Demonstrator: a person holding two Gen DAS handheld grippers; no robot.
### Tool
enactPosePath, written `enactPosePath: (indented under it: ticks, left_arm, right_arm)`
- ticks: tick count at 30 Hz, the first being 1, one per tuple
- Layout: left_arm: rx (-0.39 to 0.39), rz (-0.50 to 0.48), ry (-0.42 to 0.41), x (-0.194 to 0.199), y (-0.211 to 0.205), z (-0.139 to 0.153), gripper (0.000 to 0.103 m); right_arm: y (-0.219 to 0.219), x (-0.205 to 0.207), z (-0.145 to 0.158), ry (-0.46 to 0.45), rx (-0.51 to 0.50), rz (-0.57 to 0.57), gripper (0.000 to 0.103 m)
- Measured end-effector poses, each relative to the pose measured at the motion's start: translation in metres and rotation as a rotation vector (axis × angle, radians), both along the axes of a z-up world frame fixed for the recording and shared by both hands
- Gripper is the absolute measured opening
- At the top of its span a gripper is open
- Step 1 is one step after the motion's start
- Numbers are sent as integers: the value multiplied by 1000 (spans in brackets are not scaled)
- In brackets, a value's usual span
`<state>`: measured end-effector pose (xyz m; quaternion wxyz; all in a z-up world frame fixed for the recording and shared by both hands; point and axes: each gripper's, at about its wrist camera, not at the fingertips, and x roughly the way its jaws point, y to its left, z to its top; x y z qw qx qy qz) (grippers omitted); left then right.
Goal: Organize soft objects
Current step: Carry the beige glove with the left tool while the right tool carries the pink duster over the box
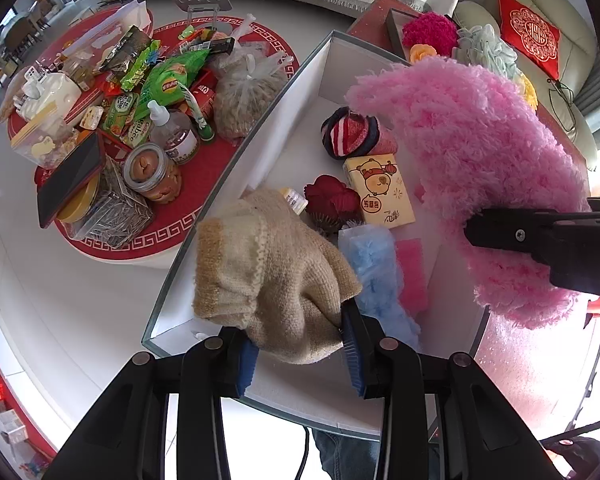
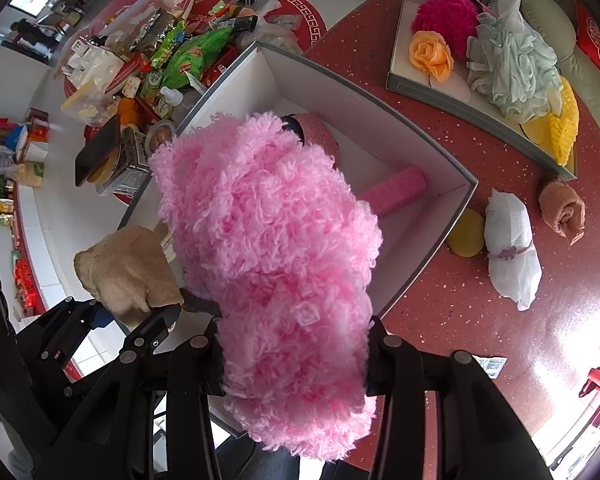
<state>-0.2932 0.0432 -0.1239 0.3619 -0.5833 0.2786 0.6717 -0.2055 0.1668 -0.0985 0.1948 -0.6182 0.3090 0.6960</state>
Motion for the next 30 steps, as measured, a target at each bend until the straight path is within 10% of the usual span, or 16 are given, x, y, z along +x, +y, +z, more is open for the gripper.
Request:
enactPosePath:
  ticks: [30]
  left_arm:
    - [-9,-27,8,0,6,-1,38]
  right_arm:
    - [4,-4,-2,4,18,-17,48]
